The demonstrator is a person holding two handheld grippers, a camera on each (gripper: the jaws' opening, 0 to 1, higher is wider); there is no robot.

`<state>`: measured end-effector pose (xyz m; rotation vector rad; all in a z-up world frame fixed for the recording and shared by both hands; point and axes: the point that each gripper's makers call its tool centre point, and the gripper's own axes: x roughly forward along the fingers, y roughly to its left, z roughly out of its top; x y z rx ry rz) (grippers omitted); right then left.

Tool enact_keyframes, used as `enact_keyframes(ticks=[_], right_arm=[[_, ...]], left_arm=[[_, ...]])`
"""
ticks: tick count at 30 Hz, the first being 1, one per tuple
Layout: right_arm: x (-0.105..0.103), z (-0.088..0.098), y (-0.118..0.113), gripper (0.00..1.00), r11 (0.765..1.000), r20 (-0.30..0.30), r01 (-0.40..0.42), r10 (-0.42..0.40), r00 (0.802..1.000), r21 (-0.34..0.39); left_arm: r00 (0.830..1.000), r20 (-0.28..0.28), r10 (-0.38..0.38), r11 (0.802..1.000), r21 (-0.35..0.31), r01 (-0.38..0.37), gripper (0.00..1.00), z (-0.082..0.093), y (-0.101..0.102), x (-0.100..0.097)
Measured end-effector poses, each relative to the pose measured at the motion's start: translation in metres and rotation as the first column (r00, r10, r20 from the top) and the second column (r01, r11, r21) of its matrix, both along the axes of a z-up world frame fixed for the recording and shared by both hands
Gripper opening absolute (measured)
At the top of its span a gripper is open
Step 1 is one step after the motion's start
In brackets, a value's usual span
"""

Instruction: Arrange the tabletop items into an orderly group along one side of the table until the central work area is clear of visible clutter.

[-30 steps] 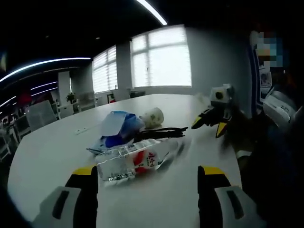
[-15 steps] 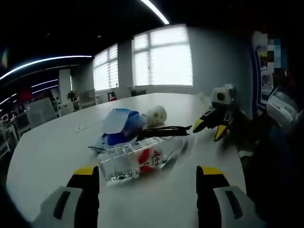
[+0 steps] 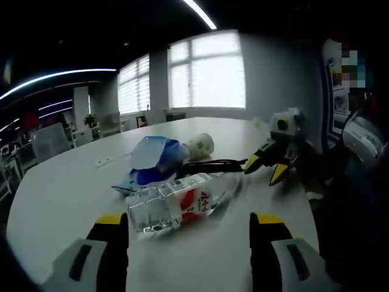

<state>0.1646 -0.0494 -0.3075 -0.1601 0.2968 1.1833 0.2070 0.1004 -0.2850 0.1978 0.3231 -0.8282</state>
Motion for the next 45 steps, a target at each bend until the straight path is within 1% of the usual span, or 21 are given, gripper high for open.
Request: enact_keyframes(ticks=[6, 14, 21, 32, 37, 40, 42, 45], right_arm=[[0.002, -0.001, 0.003, 0.32, 1.000, 0.002, 0.009, -0.009, 1.000, -0.003], [0.005, -0.004, 0.013, 0.31, 1.000, 0.005, 0.018, -0.018, 1.000, -0.010], [0.010, -0.008, 0.018, 0.31, 0.999, 0.019, 0.038, -0.038, 0.999, -0.025], [0.017, -0.012, 0.018, 0.31, 0.997, 0.022, 0.076, -0.075, 0.997, -0.032], [0.020, -0.012, 0.018, 0.30, 0.996, 0.013, 0.090, -0.090, 0.996, -0.015], [0.021, -0.010, 0.019, 0.29, 0.996, 0.013, 0.094, -0.094, 0.995, -0.008], [0.020, -0.011, 0.018, 0.29, 0.996, 0.016, 0.088, -0.088, 0.996, -0.020], [0.018, -0.009, 0.017, 0.29, 0.996, 0.015, 0.084, -0.084, 0.996, -0.018]], left_arm=[[1.000, -0.001, -0.005, 1.000, 0.000, 0.005, 0.81, 0.000, 0.000, 0.001], [1.000, 0.001, -0.016, 1.000, 0.005, 0.016, 0.79, 0.000, -0.002, 0.003], [1.000, -0.006, -0.016, 1.000, 0.004, 0.016, 0.79, -0.002, -0.003, 0.006], [0.999, -0.002, -0.032, 1.000, 0.001, 0.032, 0.78, -0.001, -0.006, 0.005], [0.999, 0.000, -0.038, 0.999, 0.002, 0.038, 0.77, -0.002, -0.008, 0.005], [0.999, -0.001, -0.037, 0.999, -0.002, 0.037, 0.77, -0.002, -0.007, 0.005], [0.999, -0.001, -0.037, 0.999, 0.000, 0.037, 0.77, -0.002, -0.007, 0.004], [0.999, 0.002, -0.041, 0.999, -0.001, 0.041, 0.77, -0.003, -0.008, 0.003]])
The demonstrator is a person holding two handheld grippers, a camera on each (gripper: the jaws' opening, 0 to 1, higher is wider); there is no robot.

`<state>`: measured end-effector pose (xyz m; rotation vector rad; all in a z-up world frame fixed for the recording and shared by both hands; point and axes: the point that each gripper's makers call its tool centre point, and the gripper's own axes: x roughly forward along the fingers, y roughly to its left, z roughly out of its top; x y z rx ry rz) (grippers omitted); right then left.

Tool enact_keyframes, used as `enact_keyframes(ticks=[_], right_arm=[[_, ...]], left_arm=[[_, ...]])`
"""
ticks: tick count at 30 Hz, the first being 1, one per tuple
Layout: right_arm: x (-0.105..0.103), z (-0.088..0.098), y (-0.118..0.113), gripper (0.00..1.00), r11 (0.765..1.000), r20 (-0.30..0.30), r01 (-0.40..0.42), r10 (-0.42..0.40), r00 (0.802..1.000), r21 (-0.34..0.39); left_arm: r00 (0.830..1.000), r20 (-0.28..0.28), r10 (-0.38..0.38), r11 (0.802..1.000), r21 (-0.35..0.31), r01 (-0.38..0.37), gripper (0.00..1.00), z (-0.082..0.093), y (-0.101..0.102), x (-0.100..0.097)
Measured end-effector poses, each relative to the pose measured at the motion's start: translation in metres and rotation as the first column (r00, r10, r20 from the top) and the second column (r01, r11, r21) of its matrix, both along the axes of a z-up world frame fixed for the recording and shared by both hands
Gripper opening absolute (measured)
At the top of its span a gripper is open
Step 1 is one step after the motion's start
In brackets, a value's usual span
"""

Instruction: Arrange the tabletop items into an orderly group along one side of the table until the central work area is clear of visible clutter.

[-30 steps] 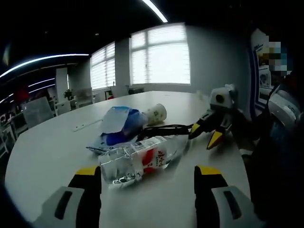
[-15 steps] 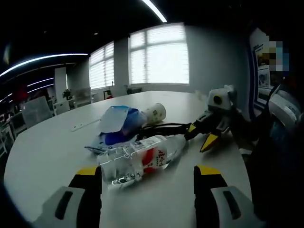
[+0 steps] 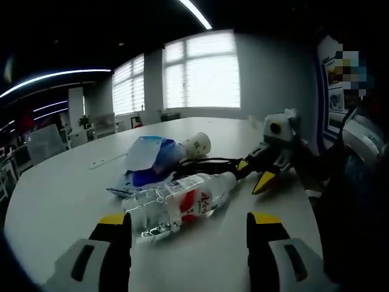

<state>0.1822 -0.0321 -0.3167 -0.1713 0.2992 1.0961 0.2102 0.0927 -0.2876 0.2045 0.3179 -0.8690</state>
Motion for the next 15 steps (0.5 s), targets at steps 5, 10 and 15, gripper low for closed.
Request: enact_keyframes(ticks=[5, 10, 15], right_arm=[[0.005, 0.003, -0.002, 0.29, 1.000, 0.012, 0.018, -0.018, 1.000, 0.011], [0.009, 0.001, 0.001, 0.29, 1.000, 0.010, 0.023, -0.023, 1.000, 0.011], [0.011, 0.002, 0.002, 0.28, 0.999, 0.011, 0.028, -0.028, 1.000, 0.017]], left_arm=[[1.000, 0.002, 0.000, 1.000, -0.002, 0.000, 0.76, 0.000, 0.001, 0.001], [1.000, 0.004, -0.001, 1.000, 0.000, 0.001, 0.76, 0.000, 0.002, 0.002], [1.000, 0.004, -0.003, 1.000, 0.001, 0.003, 0.75, 0.000, 0.003, 0.002]])
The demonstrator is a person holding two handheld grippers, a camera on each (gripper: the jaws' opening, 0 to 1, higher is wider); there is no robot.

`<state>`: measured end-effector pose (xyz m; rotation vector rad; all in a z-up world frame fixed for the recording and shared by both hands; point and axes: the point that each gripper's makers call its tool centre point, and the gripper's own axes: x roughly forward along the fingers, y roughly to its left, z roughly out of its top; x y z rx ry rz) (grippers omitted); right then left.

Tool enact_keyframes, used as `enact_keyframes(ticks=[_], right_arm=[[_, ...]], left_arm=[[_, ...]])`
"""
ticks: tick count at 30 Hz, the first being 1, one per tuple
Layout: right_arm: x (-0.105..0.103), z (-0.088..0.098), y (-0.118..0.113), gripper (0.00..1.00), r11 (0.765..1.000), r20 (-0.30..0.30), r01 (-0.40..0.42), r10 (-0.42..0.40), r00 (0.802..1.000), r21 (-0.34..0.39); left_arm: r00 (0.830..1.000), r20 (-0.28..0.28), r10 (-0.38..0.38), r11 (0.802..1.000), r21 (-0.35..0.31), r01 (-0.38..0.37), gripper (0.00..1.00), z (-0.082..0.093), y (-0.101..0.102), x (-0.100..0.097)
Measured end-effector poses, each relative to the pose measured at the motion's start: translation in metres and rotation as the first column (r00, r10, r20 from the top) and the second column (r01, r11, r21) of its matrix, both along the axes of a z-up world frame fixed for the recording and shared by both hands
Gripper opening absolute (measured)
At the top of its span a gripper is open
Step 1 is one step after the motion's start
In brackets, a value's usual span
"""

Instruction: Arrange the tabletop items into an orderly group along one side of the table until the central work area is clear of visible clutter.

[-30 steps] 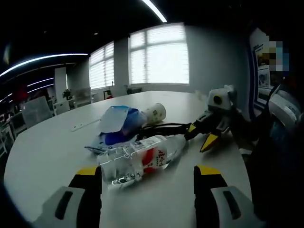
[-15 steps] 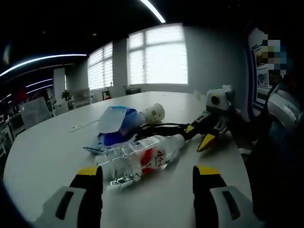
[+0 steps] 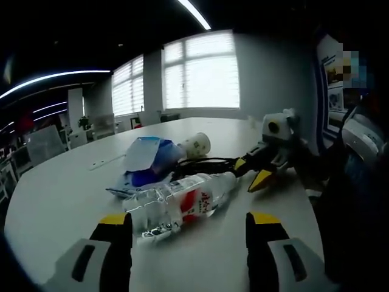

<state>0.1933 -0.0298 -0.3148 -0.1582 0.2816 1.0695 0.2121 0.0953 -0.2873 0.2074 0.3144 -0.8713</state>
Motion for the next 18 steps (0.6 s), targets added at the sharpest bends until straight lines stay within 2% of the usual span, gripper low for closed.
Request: enact_keyframes(ticks=[13, 18], right_arm=[[0.009, 0.002, 0.005, 0.27, 1.000, -0.003, 0.019, -0.019, 1.000, 0.024], [0.013, -0.001, 0.007, 0.27, 0.999, -0.010, 0.024, -0.024, 1.000, 0.024]], left_arm=[[0.999, 0.014, -0.030, 1.000, 0.000, 0.030, 0.73, 0.002, -0.004, -0.001], [1.000, 0.013, -0.016, 1.000, -0.007, 0.016, 0.71, 0.002, 0.000, 0.003]])
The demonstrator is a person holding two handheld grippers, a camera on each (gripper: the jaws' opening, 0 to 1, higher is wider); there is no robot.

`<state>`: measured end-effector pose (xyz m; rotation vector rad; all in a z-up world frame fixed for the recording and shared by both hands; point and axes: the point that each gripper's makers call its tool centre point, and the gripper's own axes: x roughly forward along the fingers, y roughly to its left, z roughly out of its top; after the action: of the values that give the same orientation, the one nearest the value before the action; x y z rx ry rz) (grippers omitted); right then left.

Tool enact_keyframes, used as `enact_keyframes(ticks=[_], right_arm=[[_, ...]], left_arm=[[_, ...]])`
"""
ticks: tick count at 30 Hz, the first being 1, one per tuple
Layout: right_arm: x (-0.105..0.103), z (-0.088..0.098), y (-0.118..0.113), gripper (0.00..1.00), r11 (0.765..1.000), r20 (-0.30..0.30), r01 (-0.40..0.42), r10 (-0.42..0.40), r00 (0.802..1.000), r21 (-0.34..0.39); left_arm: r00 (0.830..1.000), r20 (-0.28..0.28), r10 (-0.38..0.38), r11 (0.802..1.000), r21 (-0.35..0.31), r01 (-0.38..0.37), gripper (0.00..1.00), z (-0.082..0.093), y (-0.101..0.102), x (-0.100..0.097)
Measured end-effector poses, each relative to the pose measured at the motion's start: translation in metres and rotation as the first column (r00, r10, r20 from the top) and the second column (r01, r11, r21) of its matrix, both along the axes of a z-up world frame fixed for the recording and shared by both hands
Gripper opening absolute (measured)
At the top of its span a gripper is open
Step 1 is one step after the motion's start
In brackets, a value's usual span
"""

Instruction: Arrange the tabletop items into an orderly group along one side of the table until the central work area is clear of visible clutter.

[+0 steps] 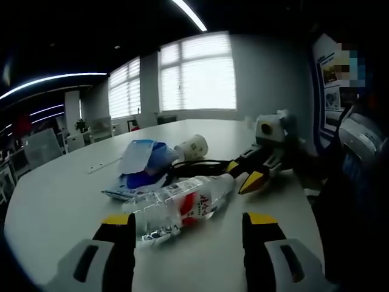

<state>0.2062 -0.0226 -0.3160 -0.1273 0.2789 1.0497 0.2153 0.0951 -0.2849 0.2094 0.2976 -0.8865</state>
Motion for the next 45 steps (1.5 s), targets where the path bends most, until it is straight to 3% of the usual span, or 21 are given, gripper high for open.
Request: enact_keyframes(ticks=[4, 22, 25, 27, 45], right_arm=[[0.002, -0.001, 0.000, 0.27, 1.000, -0.003, 0.003, -0.003, 1.000, 0.003], [0.004, 0.000, 0.005, 0.24, 1.000, -0.001, 0.002, -0.002, 1.000, 0.010], [0.005, 0.000, 0.006, 0.21, 1.000, 0.003, 0.002, -0.002, 1.000, 0.010], [0.005, 0.000, 0.006, 0.20, 1.000, 0.006, 0.004, -0.004, 1.000, 0.010], [-0.005, 0.001, 0.014, 0.20, 1.000, 0.004, -0.017, 0.017, 1.000, 0.012]], left_arm=[[1.000, -0.004, 0.030, 1.000, -0.007, -0.030, 0.73, -0.001, 0.006, 0.007], [0.999, -0.039, 0.037, 0.999, 0.014, -0.036, 0.73, -0.014, 0.005, 0.013], [0.997, -0.040, 0.063, 0.998, 0.016, -0.062, 0.67, -0.013, 0.006, 0.016], [0.995, -0.023, 0.099, 0.994, 0.052, -0.097, 0.62, -0.015, 0.010, 0.021], [0.982, -0.006, 0.190, 0.977, 0.096, -0.188, 0.53, -0.017, 0.010, 0.033]])
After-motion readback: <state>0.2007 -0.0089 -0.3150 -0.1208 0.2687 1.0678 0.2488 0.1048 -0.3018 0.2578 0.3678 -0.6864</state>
